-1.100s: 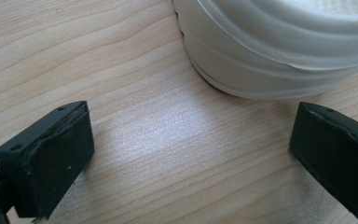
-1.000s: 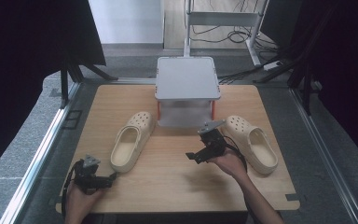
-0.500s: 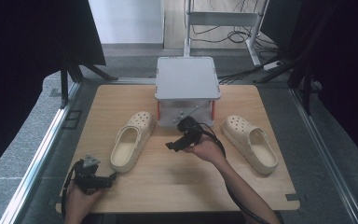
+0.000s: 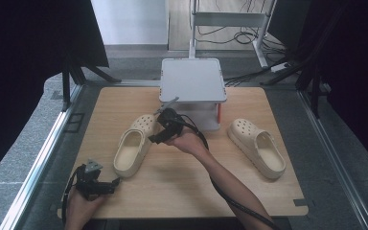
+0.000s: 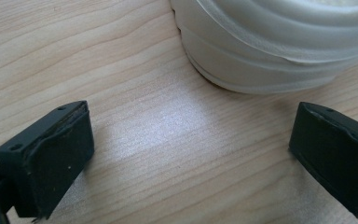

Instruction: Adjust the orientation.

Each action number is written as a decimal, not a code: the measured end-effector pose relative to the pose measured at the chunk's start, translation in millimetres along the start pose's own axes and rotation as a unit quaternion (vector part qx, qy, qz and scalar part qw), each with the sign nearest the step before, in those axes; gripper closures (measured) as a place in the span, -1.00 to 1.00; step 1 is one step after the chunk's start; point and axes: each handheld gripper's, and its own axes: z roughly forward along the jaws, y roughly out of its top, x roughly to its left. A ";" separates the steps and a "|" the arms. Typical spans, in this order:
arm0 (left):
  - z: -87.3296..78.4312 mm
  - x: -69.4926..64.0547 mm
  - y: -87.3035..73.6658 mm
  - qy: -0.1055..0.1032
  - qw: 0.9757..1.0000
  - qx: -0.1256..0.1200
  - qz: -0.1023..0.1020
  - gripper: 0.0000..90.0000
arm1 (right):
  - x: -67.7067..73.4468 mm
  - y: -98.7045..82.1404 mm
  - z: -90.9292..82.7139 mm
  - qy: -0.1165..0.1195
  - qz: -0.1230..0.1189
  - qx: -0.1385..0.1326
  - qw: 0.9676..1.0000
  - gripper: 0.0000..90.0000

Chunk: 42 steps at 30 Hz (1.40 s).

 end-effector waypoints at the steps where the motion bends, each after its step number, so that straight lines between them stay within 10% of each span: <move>1: -0.4 0.1 -0.3 0.000 1.000 0.001 0.001 -1.00 | 0.9 4.7 4.9 0.001 -0.001 0.001 1.000 -0.50; 21: -1.5 0.3 -1.9 -0.002 1.000 -0.001 0.004 -1.00 | 9.1 37.9 72.5 -0.037 -0.001 0.060 0.998 -0.12; 31: -1.6 0.2 -1.9 -0.003 1.000 0.000 0.003 -1.00 | 23.3 43.5 59.9 -0.090 -0.061 0.090 0.990 0.59; 42: -1.6 0.2 -1.9 -0.003 1.000 -0.001 0.003 -1.00 | 24.9 41.6 39.8 -0.091 -0.105 0.080 0.987 0.70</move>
